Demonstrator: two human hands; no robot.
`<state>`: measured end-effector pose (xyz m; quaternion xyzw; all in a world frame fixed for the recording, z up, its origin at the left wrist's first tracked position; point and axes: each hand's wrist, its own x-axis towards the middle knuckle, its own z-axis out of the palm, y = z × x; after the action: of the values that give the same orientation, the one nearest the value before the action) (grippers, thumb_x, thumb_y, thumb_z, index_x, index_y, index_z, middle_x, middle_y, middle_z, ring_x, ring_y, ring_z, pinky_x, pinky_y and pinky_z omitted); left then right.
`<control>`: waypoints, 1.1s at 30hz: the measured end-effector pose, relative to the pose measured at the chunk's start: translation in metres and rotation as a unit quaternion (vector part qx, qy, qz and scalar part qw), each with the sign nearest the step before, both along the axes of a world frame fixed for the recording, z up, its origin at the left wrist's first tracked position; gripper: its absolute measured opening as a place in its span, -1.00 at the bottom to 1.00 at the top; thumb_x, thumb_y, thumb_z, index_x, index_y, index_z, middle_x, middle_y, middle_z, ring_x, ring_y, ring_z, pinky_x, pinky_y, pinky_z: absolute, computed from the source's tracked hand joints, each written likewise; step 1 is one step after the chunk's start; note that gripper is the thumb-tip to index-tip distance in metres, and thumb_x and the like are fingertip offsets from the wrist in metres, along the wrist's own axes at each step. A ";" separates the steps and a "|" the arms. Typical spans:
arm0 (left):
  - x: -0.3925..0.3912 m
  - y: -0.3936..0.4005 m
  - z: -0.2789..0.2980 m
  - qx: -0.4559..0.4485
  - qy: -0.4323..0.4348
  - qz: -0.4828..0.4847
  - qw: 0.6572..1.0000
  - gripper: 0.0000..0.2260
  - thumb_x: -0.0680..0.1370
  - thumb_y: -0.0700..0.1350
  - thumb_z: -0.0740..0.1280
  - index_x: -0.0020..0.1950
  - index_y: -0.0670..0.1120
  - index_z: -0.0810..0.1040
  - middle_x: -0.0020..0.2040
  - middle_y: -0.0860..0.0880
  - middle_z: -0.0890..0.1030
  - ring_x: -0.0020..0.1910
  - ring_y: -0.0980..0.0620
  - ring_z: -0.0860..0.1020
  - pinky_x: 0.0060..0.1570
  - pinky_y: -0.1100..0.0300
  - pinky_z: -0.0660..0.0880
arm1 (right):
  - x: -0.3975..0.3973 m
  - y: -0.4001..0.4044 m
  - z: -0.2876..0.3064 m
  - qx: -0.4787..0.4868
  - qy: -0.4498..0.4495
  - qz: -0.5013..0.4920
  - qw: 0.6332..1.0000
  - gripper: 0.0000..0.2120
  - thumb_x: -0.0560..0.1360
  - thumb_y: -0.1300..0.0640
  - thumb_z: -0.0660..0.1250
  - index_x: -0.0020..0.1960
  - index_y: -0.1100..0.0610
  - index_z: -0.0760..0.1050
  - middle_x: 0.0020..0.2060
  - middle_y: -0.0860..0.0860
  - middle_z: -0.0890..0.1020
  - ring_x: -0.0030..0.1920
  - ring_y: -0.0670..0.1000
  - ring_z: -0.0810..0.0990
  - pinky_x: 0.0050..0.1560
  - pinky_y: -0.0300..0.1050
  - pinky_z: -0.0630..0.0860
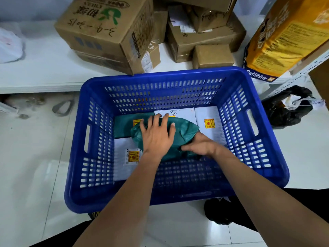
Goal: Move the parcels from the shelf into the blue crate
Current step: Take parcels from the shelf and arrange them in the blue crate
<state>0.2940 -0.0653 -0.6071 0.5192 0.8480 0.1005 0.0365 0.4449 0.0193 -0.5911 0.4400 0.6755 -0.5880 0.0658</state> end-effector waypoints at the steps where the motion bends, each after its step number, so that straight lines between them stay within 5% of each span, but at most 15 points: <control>1: -0.002 -0.002 0.000 0.020 0.015 0.005 1.000 -0.54 0.61 0.14 0.01 0.37 -0.02 0.46 0.25 -0.07 0.52 0.27 -0.11 0.45 0.35 -0.20 0.23 | 0.001 0.002 0.000 0.004 0.006 -0.004 1.000 -0.63 0.38 0.33 0.47 0.09 0.01 0.52 -0.01 -0.05 0.64 0.08 -0.02 0.60 0.21 -0.11 0.53; 3: -0.003 -0.004 0.003 0.049 0.029 0.015 0.998 -0.57 0.61 0.11 0.04 0.33 -0.05 0.50 0.19 -0.07 0.55 0.19 -0.11 0.48 0.26 -0.15 0.30 | 0.002 0.005 0.003 0.024 0.022 -0.005 0.999 -0.47 0.37 0.33 0.48 0.27 0.05 0.44 0.01 -0.08 0.63 0.07 -0.06 0.59 0.20 -0.18 0.52; 6: -0.005 -0.002 0.009 0.066 0.027 0.020 0.997 -0.60 0.61 0.10 0.07 0.28 -0.07 0.52 0.16 -0.07 0.54 0.16 -0.12 0.47 0.21 -0.13 0.32 | 0.002 0.011 0.005 0.053 0.050 0.006 0.997 -0.24 0.32 0.29 0.49 0.35 -0.14 0.21 0.02 -0.13 0.61 0.05 -0.15 0.58 0.12 -0.29 0.52; 12: -0.014 0.007 -0.010 -0.012 -0.023 -0.013 1.000 -0.62 0.65 0.12 0.02 0.34 0.03 0.45 0.39 -0.11 0.36 0.41 -0.13 0.27 0.39 -0.17 0.17 | 0.005 0.028 -0.004 0.046 -0.068 0.038 0.996 -0.33 0.37 0.27 0.49 0.40 0.01 0.33 0.16 -0.02 0.55 0.25 0.04 0.51 0.28 -0.10 0.46; 15: -0.004 0.013 -0.015 -0.012 -0.079 -0.011 0.997 -0.64 0.65 0.12 0.06 0.36 0.03 0.43 0.39 -0.15 0.34 0.44 -0.15 0.22 0.45 -0.17 0.12 | 0.009 0.041 0.014 0.042 -0.032 -0.014 0.999 -0.21 0.46 0.44 0.33 0.52 -0.05 0.12 0.17 -0.02 0.46 0.24 0.02 0.47 0.16 -0.14 0.48; 17: 0.005 0.017 -0.014 -0.017 -0.085 -0.013 0.996 -0.63 0.65 0.12 0.06 0.39 0.02 0.41 0.34 -0.15 0.36 0.40 -0.15 0.25 0.45 -0.16 0.13 | 0.009 0.046 0.031 0.148 -0.020 -0.205 0.967 -0.35 0.48 0.46 0.19 0.48 0.02 0.24 0.12 0.07 0.48 0.11 0.14 0.54 -0.02 -0.06 0.52; 18: 0.010 0.020 -0.014 -0.018 -0.083 -0.014 0.996 -0.62 0.65 0.13 0.05 0.40 0.02 0.40 0.32 -0.15 0.36 0.38 -0.15 0.26 0.45 -0.16 0.13 | 0.007 0.045 0.036 0.261 -0.027 -0.281 0.923 -0.46 0.47 0.42 0.16 0.40 0.09 0.36 0.12 0.11 0.53 0.08 0.17 0.55 -0.03 -0.05 0.51; 20: 0.017 0.025 -0.014 -0.023 -0.084 -0.017 0.996 -0.60 0.65 0.14 0.05 0.41 0.01 0.37 0.30 -0.15 0.36 0.36 -0.15 0.27 0.44 -0.14 0.15 | -0.006 0.036 0.039 0.444 -0.001 -0.288 0.848 -0.65 0.48 0.28 0.15 0.23 0.15 0.49 0.10 0.10 0.58 0.11 0.14 0.54 0.10 -0.02 0.49; 21: 0.019 0.027 -0.015 -0.028 -0.089 -0.017 0.996 -0.60 0.64 0.15 0.05 0.40 0.00 0.36 0.29 -0.15 0.35 0.36 -0.15 0.26 0.43 -0.12 0.18 | -0.017 0.028 0.036 0.478 0.013 -0.231 0.847 -0.69 0.52 0.20 0.13 0.20 0.16 0.52 0.10 0.10 0.59 0.13 0.12 0.53 0.18 0.00 0.46; 24: 0.020 0.032 -0.017 -0.018 -0.137 0.004 0.990 -0.63 0.62 0.09 0.14 0.38 -0.03 0.37 0.28 -0.14 0.34 0.33 -0.14 0.28 0.35 -0.05 0.27 | -0.039 0.017 -0.001 0.391 -0.034 -0.069 0.917 -0.61 0.62 0.01 0.00 0.24 0.13 0.50 0.24 0.10 0.54 0.30 0.13 0.46 0.35 0.07 0.35; 27: 0.024 0.034 -0.018 0.050 -0.257 0.066 0.963 -0.67 0.65 0.02 0.16 0.39 -0.03 0.40 0.31 -0.11 0.36 0.31 -0.11 0.32 0.32 0.04 0.28 | -0.036 0.020 -0.019 0.221 -0.060 -0.157 0.961 -0.67 0.66 0.00 0.00 0.25 0.09 0.44 0.20 0.12 0.53 0.23 0.15 0.47 0.25 0.01 0.40; 33: 0.031 0.050 -0.009 0.093 -0.455 0.278 0.841 -0.63 0.67 0.09 0.05 0.47 0.11 0.31 0.19 -0.07 0.55 0.08 -0.11 0.48 0.01 0.10 0.35 | -0.040 0.041 -0.018 -0.102 0.006 -0.376 0.921 -0.41 0.60 -0.27 0.01 0.43 0.08 0.39 0.33 0.12 0.51 0.30 0.15 0.50 0.39 0.06 0.38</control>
<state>0.3254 -0.0153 -0.6164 0.1588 0.8316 0.4096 0.3399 0.4053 0.0603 -0.6096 0.6490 0.3972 -0.6377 -0.1200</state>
